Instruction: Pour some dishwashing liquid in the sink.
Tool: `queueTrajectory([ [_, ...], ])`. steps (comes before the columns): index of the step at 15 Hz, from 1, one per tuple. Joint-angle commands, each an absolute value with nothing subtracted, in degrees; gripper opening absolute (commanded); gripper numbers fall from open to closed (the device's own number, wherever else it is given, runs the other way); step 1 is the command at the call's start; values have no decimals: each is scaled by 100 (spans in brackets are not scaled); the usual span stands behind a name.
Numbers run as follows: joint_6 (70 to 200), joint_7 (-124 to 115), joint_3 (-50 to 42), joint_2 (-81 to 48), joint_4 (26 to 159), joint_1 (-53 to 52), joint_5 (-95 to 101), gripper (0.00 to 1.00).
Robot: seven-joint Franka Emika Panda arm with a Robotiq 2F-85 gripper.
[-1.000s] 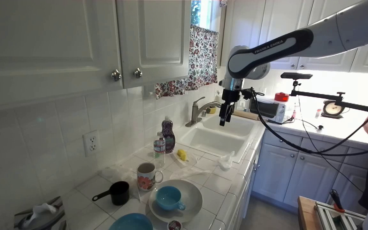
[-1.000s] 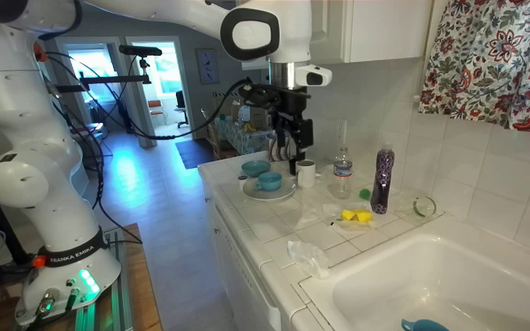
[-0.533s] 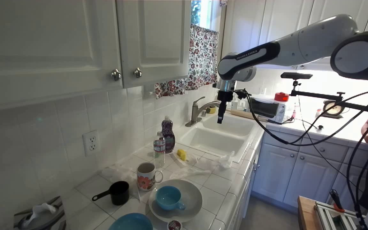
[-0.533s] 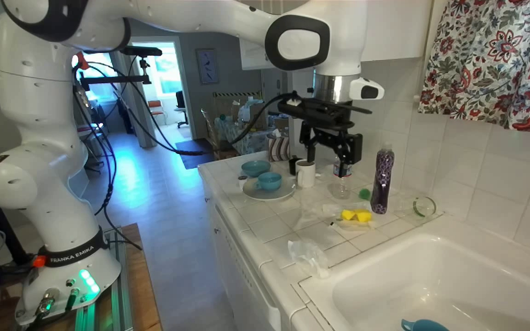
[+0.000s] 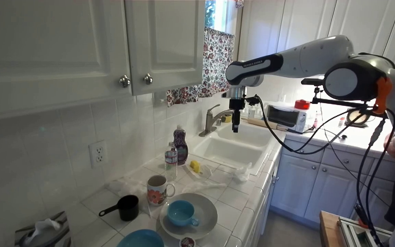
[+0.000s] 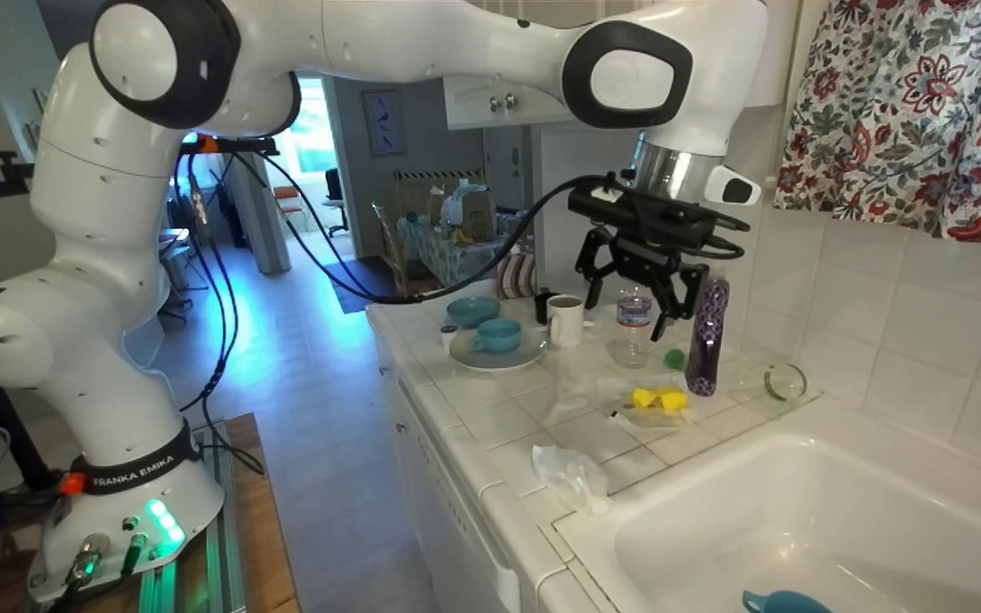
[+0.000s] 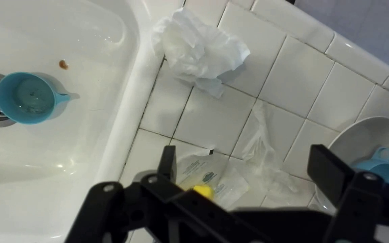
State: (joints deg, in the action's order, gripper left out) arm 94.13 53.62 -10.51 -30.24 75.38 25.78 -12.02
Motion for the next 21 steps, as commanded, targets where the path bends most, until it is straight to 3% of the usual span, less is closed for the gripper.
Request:
queueTrajectory([
  [1,9396,5337,-950,-3059,7489,2665,-1155,100],
  [5,9516,5483,-910,-2995,7542,2690,-1222,100],
  [13,11426,6374,-795,-3133,7919,2874,-1996,100],
  [21,11350,7202,-423,-3389,7806,3135,-2379,100],
])
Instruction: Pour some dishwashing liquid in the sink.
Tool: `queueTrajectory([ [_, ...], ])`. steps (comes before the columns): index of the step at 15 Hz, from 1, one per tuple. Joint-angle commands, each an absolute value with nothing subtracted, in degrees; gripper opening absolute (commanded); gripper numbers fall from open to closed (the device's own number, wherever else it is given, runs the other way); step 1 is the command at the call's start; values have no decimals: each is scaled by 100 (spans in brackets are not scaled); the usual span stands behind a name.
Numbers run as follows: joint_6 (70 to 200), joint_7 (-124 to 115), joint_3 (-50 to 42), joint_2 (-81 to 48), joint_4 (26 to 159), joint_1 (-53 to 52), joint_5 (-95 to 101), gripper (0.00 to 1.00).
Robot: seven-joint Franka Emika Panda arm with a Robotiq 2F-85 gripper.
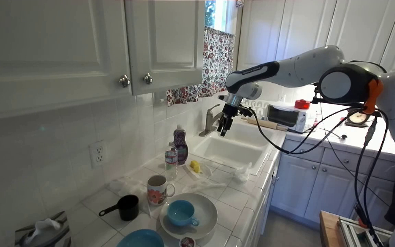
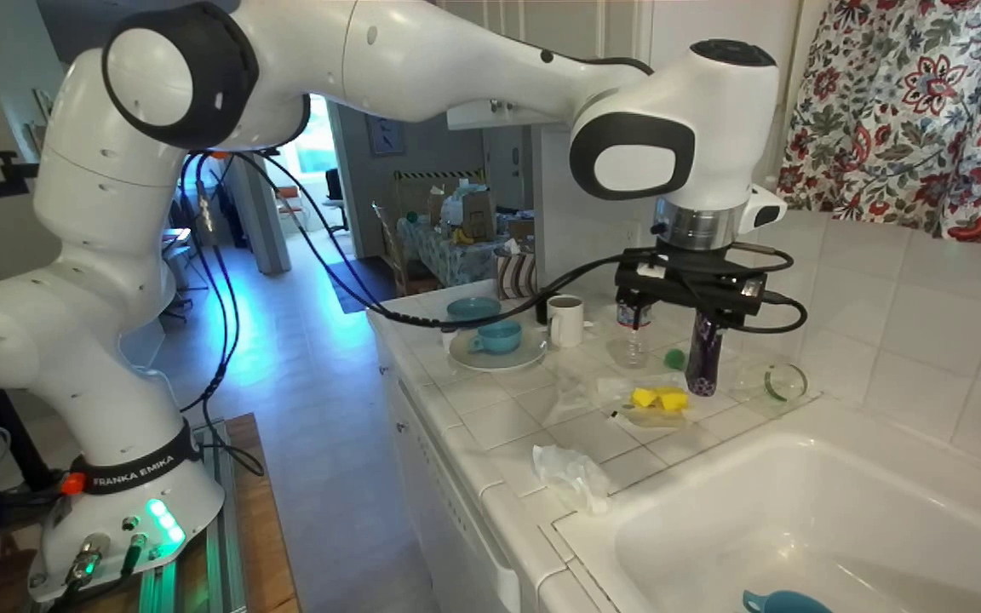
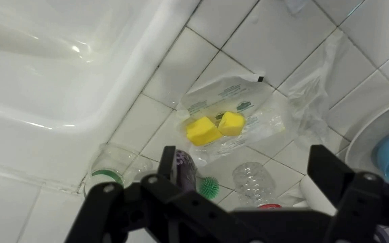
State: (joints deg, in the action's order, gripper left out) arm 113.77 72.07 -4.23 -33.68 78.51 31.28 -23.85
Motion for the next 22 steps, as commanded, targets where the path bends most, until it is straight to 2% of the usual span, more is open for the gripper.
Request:
queueTrajectory([
  [1,11350,7201,-418,-3404,7806,3138,-2395,100],
  [7,11350,7201,-411,-3409,7795,3138,-2408,100],
  [11,11977,7467,-118,-3633,7741,3267,-3116,100],
  [15,12408,8170,291,-4097,7388,3448,-3813,100],
  [22,12168,9653,897,-4921,6322,3748,-4426,100],
])
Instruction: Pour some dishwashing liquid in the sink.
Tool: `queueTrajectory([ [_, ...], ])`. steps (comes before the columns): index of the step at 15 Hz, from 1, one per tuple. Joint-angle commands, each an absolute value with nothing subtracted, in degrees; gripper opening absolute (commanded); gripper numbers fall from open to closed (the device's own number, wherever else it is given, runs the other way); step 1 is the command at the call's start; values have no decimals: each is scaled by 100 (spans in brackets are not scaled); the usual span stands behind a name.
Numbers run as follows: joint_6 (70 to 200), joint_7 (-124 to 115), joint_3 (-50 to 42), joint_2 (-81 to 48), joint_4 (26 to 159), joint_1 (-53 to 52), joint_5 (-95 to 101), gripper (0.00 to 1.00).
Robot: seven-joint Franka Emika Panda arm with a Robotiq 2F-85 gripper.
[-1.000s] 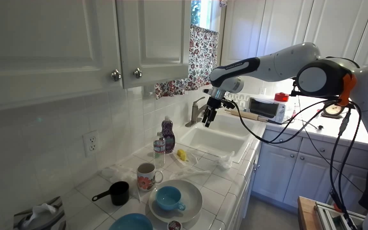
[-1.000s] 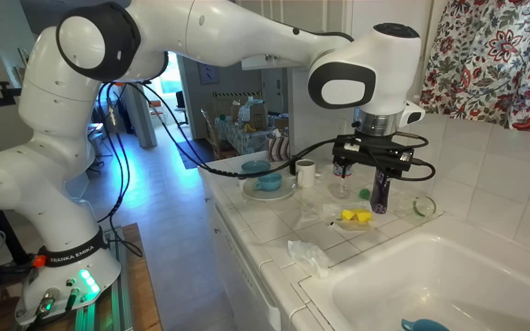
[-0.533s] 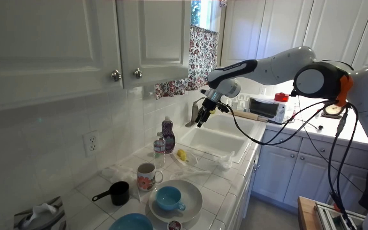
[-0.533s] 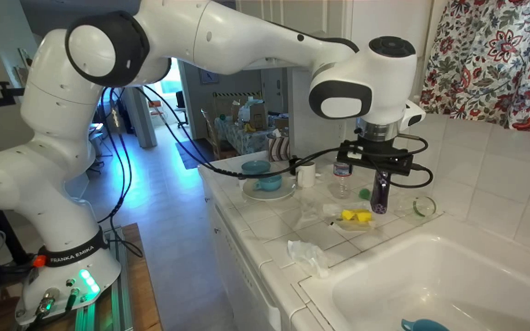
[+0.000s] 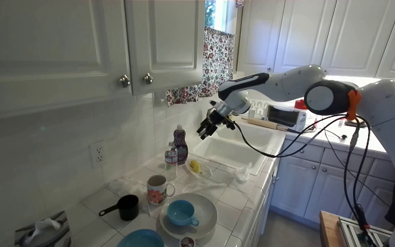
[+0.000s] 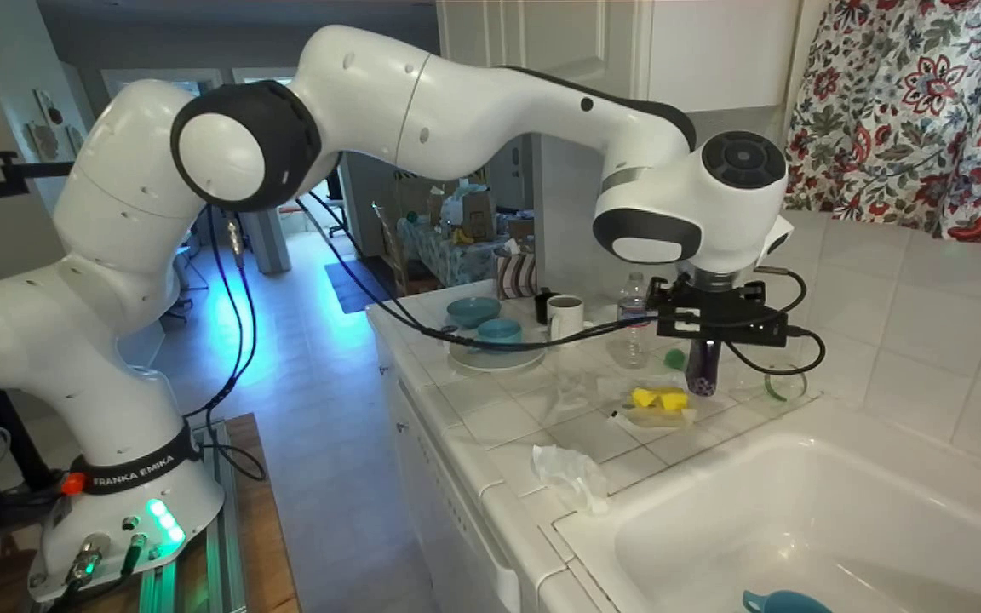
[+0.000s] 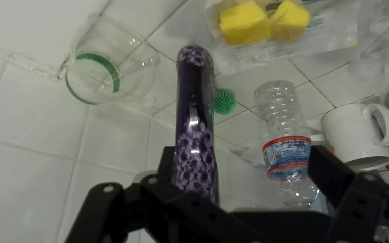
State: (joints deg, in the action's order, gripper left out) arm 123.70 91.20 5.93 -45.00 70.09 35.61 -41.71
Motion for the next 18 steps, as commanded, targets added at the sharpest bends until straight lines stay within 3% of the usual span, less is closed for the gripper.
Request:
queueTrajectory([
  [1,12114,9738,961,-5039,6132,3774,-4475,100],
  [18,11756,9368,1760,-6483,4293,3740,-4469,100],
])
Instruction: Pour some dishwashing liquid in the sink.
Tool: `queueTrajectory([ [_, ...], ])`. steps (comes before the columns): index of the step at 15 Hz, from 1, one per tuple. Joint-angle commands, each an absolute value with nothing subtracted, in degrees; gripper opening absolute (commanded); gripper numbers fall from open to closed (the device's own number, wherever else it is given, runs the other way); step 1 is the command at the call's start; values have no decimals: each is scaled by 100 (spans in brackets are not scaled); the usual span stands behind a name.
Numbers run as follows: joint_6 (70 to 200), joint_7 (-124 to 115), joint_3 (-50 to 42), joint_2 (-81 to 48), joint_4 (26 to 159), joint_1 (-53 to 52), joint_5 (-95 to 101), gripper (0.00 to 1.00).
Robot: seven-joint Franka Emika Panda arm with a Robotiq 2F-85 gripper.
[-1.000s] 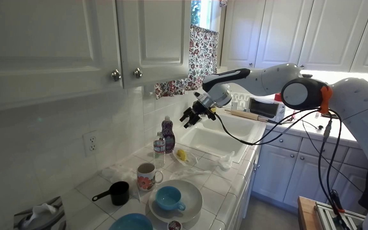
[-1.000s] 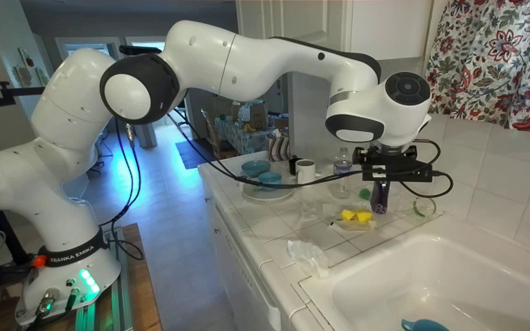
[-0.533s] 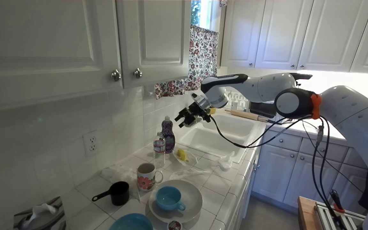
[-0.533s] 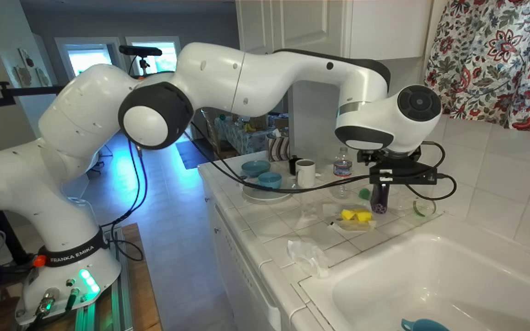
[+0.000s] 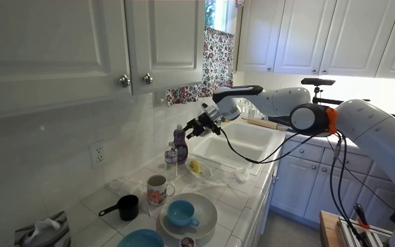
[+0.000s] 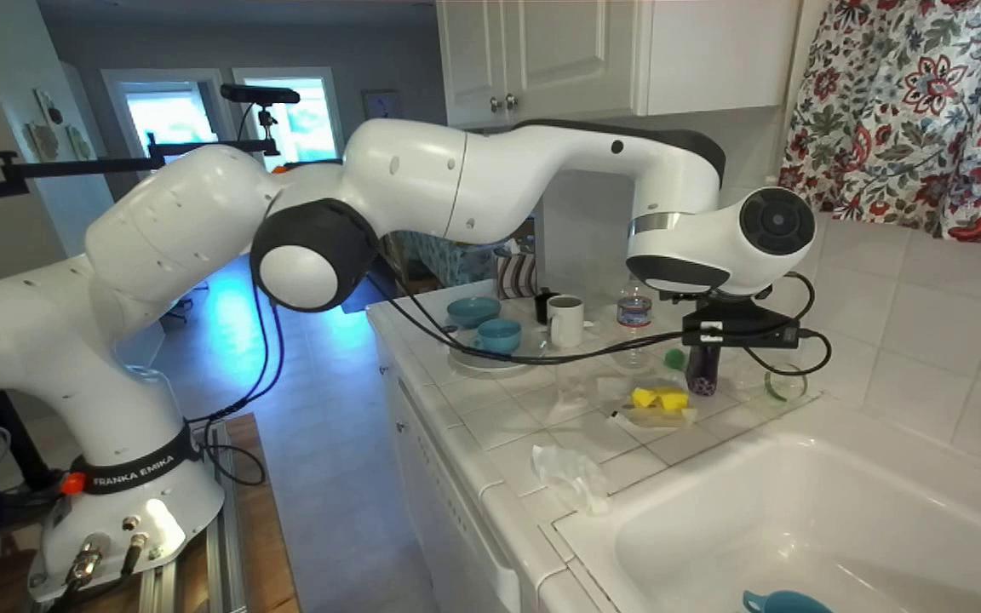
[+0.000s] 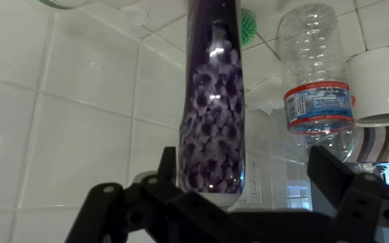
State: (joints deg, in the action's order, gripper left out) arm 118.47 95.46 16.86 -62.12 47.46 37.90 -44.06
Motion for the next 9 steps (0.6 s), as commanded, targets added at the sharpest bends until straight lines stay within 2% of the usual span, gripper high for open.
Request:
queueTrajectory([
  [1,11789,9325,1778,-6511,4252,3725,-4470,100],
  [6,12109,9312,1886,-6496,4380,3701,-4540,100],
  [7,12169,9318,1908,-6477,4439,3704,-4549,91],
  [8,12185,9327,1935,-6482,4460,3712,-4547,90],
  [9,12200,9316,1960,-6508,4449,3722,-4546,66],
])
